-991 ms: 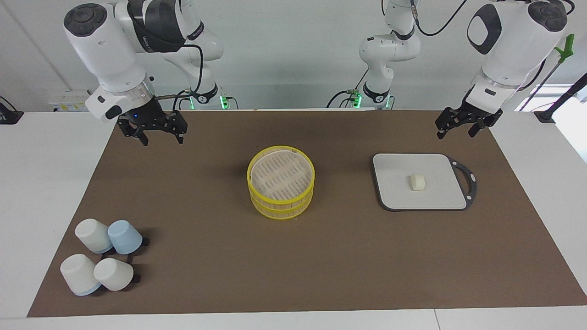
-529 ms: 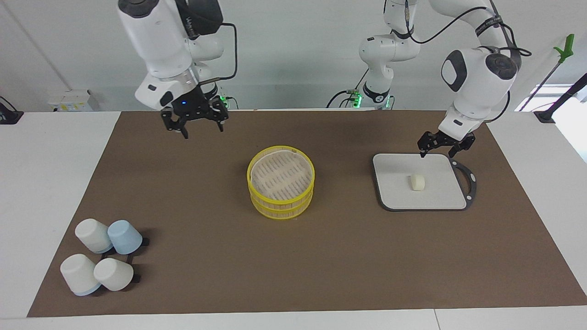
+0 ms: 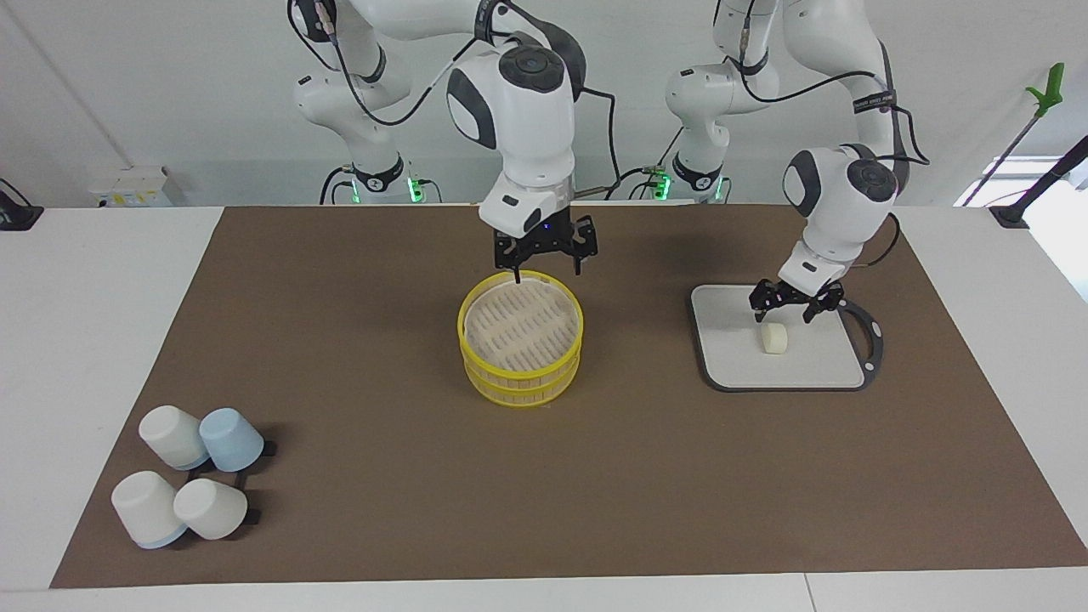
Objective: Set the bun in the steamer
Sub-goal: 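Grasp the steamer lid with the right gripper while the left gripper grasps the bun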
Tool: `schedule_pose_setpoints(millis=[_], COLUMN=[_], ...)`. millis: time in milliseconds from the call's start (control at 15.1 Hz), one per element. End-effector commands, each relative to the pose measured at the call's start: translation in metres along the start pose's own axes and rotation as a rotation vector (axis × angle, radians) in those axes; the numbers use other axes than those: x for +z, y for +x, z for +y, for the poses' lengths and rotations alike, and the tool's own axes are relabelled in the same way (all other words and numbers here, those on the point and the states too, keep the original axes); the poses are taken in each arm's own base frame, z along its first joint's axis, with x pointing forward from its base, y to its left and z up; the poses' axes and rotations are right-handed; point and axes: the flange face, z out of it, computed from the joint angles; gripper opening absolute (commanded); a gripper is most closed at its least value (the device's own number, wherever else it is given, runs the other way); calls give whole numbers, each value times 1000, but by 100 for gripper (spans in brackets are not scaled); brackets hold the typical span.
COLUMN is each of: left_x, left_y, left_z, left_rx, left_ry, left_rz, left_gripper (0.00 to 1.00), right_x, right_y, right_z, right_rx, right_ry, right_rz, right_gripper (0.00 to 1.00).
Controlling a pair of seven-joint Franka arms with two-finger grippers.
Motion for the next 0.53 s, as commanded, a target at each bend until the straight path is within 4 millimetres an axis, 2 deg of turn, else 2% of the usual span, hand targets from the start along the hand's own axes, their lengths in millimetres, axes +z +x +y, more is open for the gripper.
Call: schedule_pose_setpoints(millis=[0,66,132,198,396,463], left_x=[19,21,23,24,31,31], left_y=[0,1,1,1,-1,-1], left_z=[2,2,2,2,3,3], left_rx=[14,17,22,32,32,32], left_ry=[-10,-10,-10,-10,-13,-13], left_rz=[25,28,27,24,13,12], left_gripper=[100,100,100,100,100,95], right_x=[40,47,59,61,84,91], right_y=[2,-3,0,2,-11,-18], right_z=[-35,-45,-36,-33,-37,-37], right_rx=[37,21,24,26,3,-4], right_ry=[-11,-27,-43,-42,-31,-31], right_rz=[29,44,42,45,51,50], right_gripper=[100,100,100,100,99,94])
